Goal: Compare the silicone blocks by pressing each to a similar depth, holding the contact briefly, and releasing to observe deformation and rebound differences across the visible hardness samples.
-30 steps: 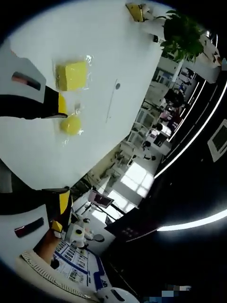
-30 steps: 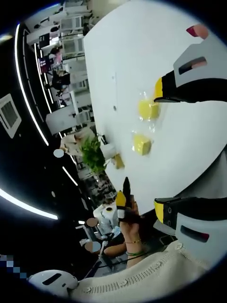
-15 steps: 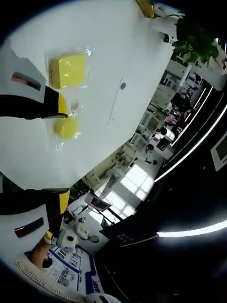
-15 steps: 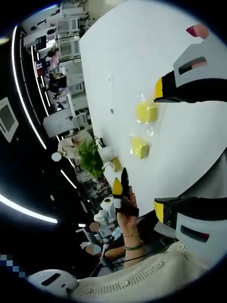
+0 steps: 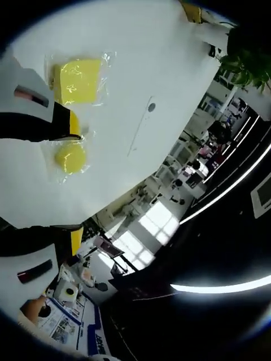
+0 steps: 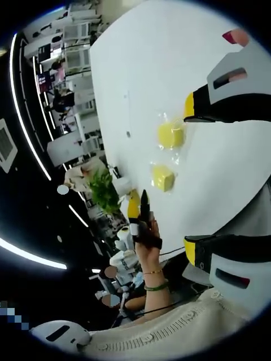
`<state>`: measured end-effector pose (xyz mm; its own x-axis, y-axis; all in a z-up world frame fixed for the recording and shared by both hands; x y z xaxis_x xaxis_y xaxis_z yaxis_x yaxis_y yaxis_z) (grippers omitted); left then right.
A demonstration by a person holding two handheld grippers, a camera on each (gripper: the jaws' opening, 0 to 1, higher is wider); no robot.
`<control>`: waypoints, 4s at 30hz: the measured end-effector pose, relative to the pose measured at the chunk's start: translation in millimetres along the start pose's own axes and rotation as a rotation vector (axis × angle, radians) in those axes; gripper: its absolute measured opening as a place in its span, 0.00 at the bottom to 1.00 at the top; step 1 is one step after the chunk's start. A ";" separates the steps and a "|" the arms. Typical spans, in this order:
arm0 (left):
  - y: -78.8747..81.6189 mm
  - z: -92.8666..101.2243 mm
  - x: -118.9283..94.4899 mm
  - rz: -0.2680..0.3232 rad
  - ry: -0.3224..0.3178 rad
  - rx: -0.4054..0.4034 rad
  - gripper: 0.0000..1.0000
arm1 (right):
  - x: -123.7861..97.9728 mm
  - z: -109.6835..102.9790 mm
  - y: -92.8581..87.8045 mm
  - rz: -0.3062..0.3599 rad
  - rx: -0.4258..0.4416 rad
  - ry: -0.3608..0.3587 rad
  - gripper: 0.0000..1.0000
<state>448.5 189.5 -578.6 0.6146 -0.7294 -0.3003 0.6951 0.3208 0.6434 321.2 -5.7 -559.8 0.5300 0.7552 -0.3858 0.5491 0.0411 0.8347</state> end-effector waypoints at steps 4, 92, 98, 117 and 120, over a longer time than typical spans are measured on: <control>5.7 -11.5 11.8 0.015 0.016 -0.026 0.59 | 1.9 2.1 -1.6 -0.010 0.007 0.000 0.76; -47.8 -96.0 162.8 -0.203 0.191 -0.187 0.00 | 8.4 53.1 -33.1 -0.084 0.136 -0.054 0.72; -48.1 -94.4 160.3 -0.183 0.181 -0.207 0.00 | 7.9 53.4 -33.9 -0.088 0.132 -0.057 0.72; -31.2 -53.8 152.4 -0.179 0.106 -0.092 0.00 | 1.4 43.6 -16.9 -0.058 0.073 -0.056 0.72; -30.7 -47.7 149.4 -0.181 0.095 -0.068 0.00 | -0.1 40.9 -14.4 -0.053 0.062 -0.056 0.72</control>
<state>536.7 99.5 -676.8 0.5079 -0.7196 -0.4734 0.8187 0.2325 0.5250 339.6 -33.2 -587.9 0.5334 0.7154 -0.4513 0.6152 0.0380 0.7875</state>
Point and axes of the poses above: the point that each gripper's makers call its tool centre point, and the gripper's own axes: x roughly forward along the fingers, z roughly to its right, y roughly out of its top, the point moved 1 cm from there along -x, roughly backward along the fingers, and after that the axes turned 5 degrees about -z, right-handed, at the moved point
